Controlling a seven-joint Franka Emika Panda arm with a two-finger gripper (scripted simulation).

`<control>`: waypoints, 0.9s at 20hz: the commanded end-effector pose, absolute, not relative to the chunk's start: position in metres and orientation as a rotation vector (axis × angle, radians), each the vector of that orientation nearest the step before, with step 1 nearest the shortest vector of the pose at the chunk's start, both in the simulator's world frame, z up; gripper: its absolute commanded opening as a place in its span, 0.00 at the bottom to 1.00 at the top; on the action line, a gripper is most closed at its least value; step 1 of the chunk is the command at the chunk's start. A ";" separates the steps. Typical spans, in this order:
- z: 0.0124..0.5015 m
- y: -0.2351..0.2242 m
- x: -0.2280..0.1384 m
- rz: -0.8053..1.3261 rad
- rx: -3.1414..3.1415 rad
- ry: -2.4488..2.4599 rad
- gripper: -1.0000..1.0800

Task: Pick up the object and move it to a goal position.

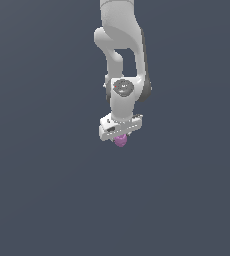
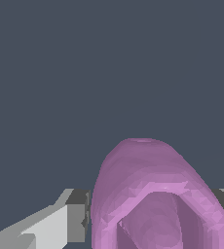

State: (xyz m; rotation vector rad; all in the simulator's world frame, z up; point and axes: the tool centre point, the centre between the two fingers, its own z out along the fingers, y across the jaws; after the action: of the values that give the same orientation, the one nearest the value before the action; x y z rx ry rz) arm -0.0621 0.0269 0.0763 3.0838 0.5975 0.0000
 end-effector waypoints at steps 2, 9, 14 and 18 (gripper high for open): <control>0.097 0.038 -0.056 0.001 3.083 0.599 0.00; 0.154 0.070 -0.040 0.001 3.083 0.599 0.00; 0.202 0.096 -0.026 0.001 3.083 0.600 0.00; 0.240 0.117 -0.015 0.001 3.083 0.600 0.00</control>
State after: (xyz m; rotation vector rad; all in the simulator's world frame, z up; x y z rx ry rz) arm -0.0184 0.1088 0.2255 3.0833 0.6002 0.0021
